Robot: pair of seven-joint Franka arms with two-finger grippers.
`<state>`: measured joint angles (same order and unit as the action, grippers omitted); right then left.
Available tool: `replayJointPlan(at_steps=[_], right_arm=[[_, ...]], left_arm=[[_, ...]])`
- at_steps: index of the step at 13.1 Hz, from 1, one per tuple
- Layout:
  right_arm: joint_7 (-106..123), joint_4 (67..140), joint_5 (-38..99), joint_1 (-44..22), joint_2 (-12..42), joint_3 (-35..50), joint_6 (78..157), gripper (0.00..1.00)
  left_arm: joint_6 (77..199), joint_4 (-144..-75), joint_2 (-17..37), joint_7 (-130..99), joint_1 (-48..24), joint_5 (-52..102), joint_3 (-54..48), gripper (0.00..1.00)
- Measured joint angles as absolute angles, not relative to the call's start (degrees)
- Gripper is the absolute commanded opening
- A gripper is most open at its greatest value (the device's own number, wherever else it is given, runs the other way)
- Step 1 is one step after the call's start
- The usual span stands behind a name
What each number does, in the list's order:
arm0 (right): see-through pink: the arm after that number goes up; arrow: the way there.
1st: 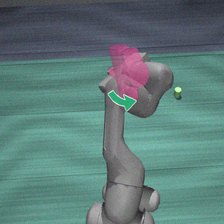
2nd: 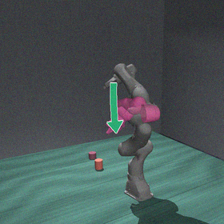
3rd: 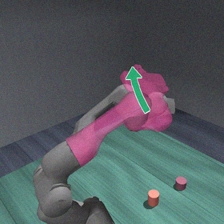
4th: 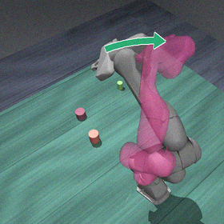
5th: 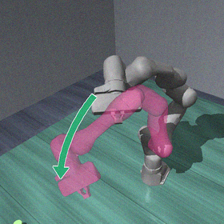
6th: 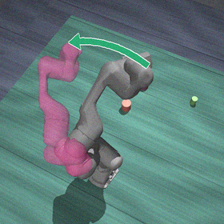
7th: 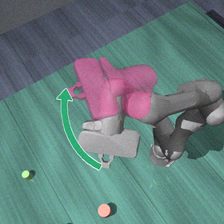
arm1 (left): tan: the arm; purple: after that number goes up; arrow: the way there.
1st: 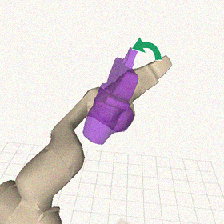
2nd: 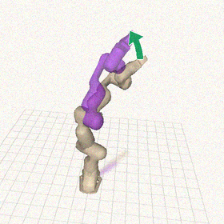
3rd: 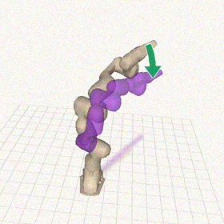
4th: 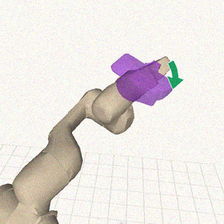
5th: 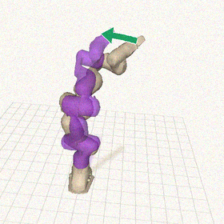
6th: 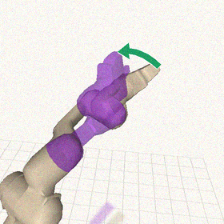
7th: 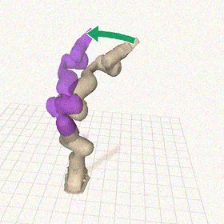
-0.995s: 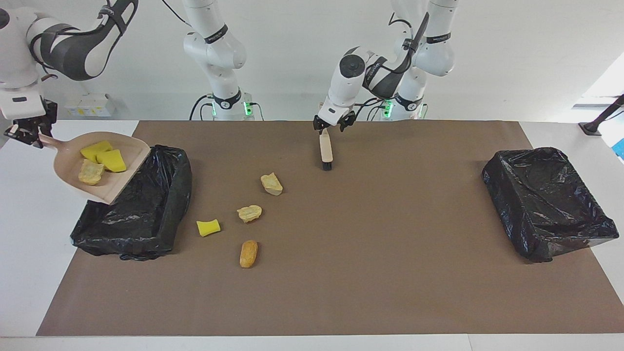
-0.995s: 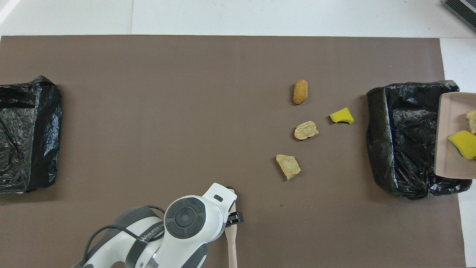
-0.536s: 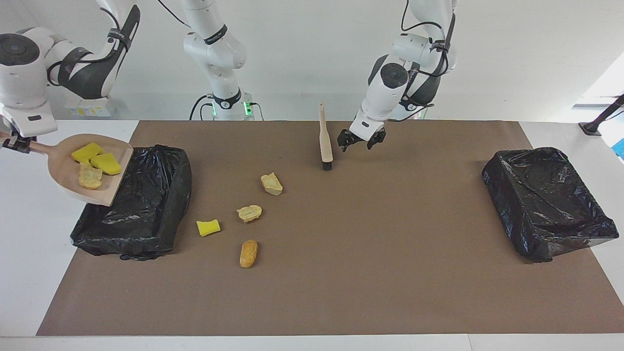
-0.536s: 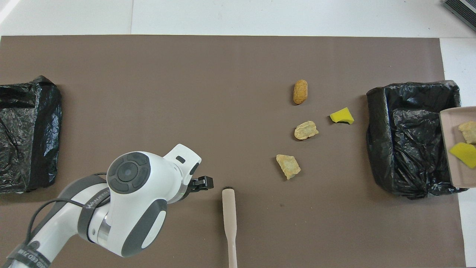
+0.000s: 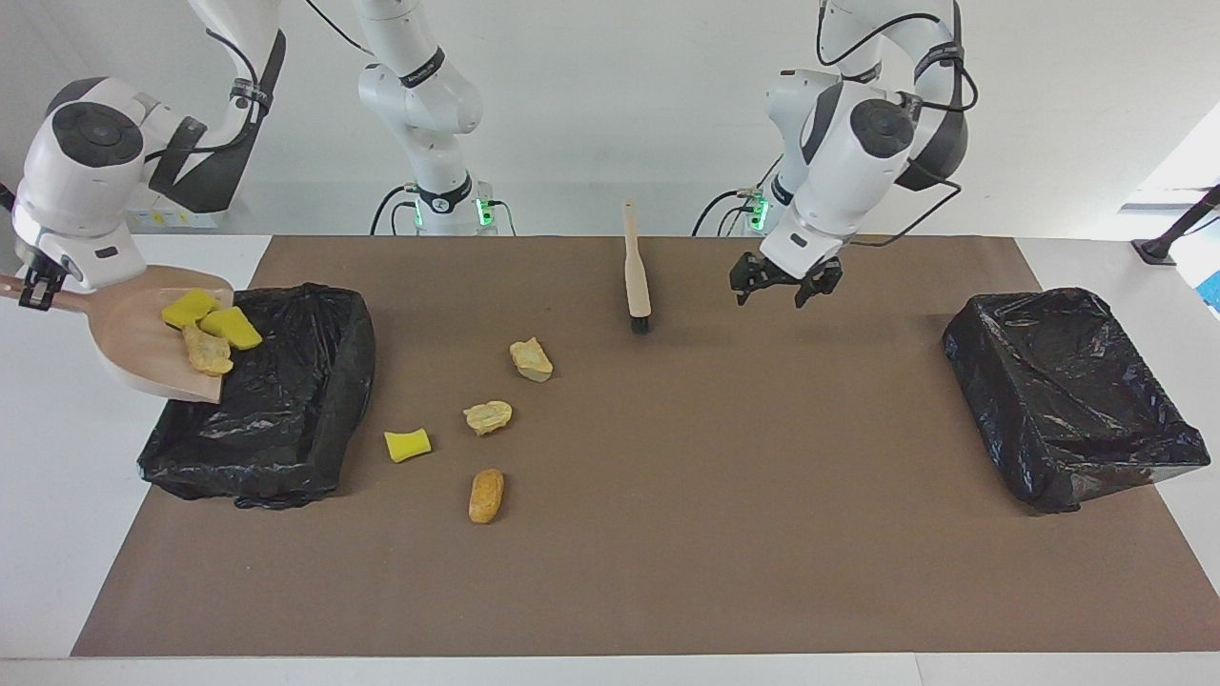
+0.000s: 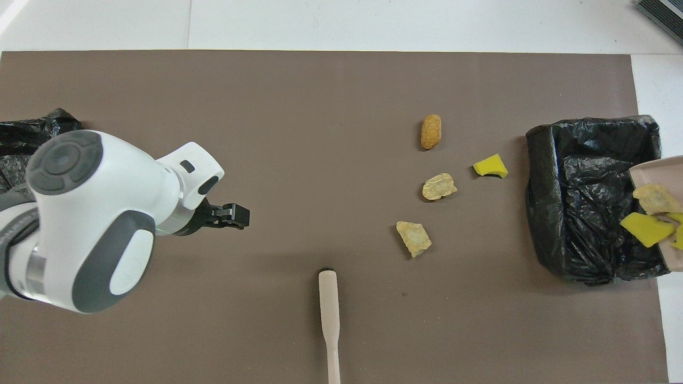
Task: Sweep and dump trash in bin
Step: 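Tip the dustpan into the bin while the left gripper drops the brush, then bring the empty dustpan back and set it down with the right gripper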
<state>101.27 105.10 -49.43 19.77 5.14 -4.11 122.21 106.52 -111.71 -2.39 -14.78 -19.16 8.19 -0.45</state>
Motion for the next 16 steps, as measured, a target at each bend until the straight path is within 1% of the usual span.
replayJointPlan(at_steps=[3,6,9,11,12,13,15,16], right_arm=[[99.97,105.49,-52.36,19.11,5.13,-4.08,123.99,0.00],[98.28,105.52,-54.48,18.09,5.08,-4.03,124.11,0.00],[98.22,105.06,-55.93,18.06,4.10,-3.63,124.25,0.00],[98.22,104.26,-56.05,18.07,1.45,-3.60,124.04,0.00],[98.20,104.01,-56.02,18.10,-0.43,-3.29,123.26,0.00],[97.73,103.66,-55.63,18.13,-1.99,-2.19,120.90,0.00],[93.53,102.86,-51.90,18.04,-3.69,1.90,113.41,0.00],[89.48,102.77,-47.84,17.90,-3.82,3.96,110.32,0.00]], left_arm=[[102.31,-106.34,-2.45,-8.70,-11.97,8.07,-0.37,1.00],[96.76,-101.44,-2.47,-0.39,-6.08,5.31,-0.31,1.00],[94.04,-98.66,-2.50,0.53,-3.66,1.72,-0.32,1.00],[92.94,-98.41,-2.91,0.56,-2.37,1.35,-0.34,1.00],[92.67,-98.20,-3.28,0.56,-1.76,1.35,-0.32,1.00],[92.14,-97.98,-3.85,0.55,-1.51,1.35,-0.29,1.00],[89.85,-97.78,-5.40,0.32,-1.39,1.35,-0.47,1.00],[89.05,-97.78,-6.20,-0.29,-1.42,1.35,-0.52,1.00]])
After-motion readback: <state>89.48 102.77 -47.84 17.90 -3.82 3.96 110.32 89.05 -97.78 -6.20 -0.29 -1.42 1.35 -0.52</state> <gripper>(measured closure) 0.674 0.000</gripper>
